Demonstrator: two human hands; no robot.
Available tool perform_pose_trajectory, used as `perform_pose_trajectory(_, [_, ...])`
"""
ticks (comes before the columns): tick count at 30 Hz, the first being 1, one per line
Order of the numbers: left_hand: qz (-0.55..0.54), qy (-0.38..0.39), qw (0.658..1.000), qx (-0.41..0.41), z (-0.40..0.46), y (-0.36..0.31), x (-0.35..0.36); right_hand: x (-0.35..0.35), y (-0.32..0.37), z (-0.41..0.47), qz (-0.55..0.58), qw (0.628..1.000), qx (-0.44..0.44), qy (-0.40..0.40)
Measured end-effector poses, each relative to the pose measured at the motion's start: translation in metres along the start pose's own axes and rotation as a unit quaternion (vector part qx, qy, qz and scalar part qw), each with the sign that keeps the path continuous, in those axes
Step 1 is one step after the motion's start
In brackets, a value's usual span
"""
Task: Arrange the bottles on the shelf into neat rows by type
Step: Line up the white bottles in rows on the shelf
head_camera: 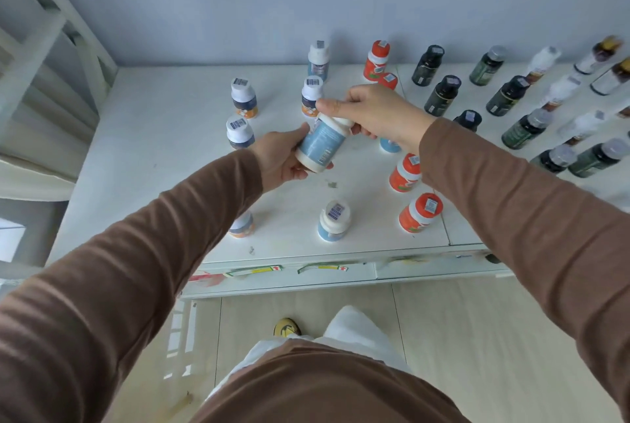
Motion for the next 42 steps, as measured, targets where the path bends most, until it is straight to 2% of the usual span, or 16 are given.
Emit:
perform_pose_trajectory(3, [0.069, -0.025, 0.996, 0.04, 0.009, -0.001, -0.008, 0.002, -0.005, 0.003, -0.056, 0.998, -0.033, 0.005])
perform_pose_trajectory(7, [0.269, -0.001, 0.959, 0.088, 0.012, -0.007, -0.002, 0.008, -0.006, 0.0, -0.11, 0.989, -0.096, 0.03])
perform_pose_trajectory(9, [0.363, -0.018, 0.926, 0.101, 0.015, -0.008, -0.001, 0.017, -0.007, -0.002, -0.162, 0.978, -0.124, 0.046])
perform_pose_trajectory(13, [0.543, -0.091, 0.826, 0.123, 0.022, -0.007, -0.009, 0.045, -0.017, -0.003, -0.245, 0.953, -0.157, 0.088])
perform_pose_trajectory(18, [0.608, -0.141, 0.769, 0.136, 0.026, -0.014, -0.016, 0.067, -0.026, -0.005, -0.288, 0.932, -0.183, 0.125])
perform_pose_trajectory(22, [0.63, -0.164, 0.747, 0.13, 0.03, -0.02, -0.024, 0.064, -0.03, -0.002, -0.27, 0.936, -0.168, 0.155])
perform_pose_trajectory(23, [0.627, -0.167, 0.749, 0.134, 0.031, -0.022, -0.025, 0.055, -0.027, 0.002, -0.245, 0.946, -0.157, 0.144])
perform_pose_trajectory(25, [0.615, -0.172, 0.757, 0.137, 0.033, -0.028, -0.027, 0.027, -0.016, 0.016, -0.195, 0.966, -0.151, 0.073])
perform_pose_trajectory(27, [0.606, -0.184, 0.762, 0.134, 0.036, -0.034, -0.03, 0.007, -0.003, 0.032, -0.219, 0.959, -0.18, 0.003])
perform_pose_trajectory(28, [0.604, -0.19, 0.763, 0.129, 0.037, -0.036, -0.031, 0.008, -0.002, 0.041, -0.252, 0.948, -0.192, 0.001])
perform_pose_trajectory(30, [0.599, -0.194, 0.768, 0.115, 0.044, -0.037, -0.034, 0.024, -0.008, 0.057, -0.316, 0.927, -0.196, 0.05])
perform_pose_trajectory(33, [0.59, -0.182, 0.783, 0.079, 0.056, -0.031, -0.039, 0.047, -0.02, 0.068, -0.343, 0.913, -0.193, 0.106])
perform_pose_trajectory(35, [0.548, -0.18, 0.814, 0.066, 0.062, -0.03, -0.044, 0.046, -0.02, 0.072, -0.33, 0.92, -0.187, 0.102])
perform_pose_trajectory(37, [0.47, -0.184, 0.86, 0.071, 0.066, -0.033, -0.048, 0.031, -0.017, 0.077, -0.271, 0.945, -0.161, 0.083])
perform_pose_trajectory(40, [0.272, -0.15, 0.946, 0.091, 0.067, -0.042, -0.048, 0.002, -0.007, 0.082, -0.147, 0.98, -0.125, 0.049])
perform_pose_trajectory(42, [0.12, -0.119, 0.983, 0.068, 0.064, -0.044, -0.043, -0.014, 0.0, 0.085, -0.083, 0.992, -0.094, 0.027])
Point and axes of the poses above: each hand's wrist, its own z-axis towards the middle knuckle, its own x-axis out of the palm, y = z × x, the point moved 10 cm from there along z, towards the middle knuckle, and after that the axes turned 3 degrees about -x, right-handed, at the moved point
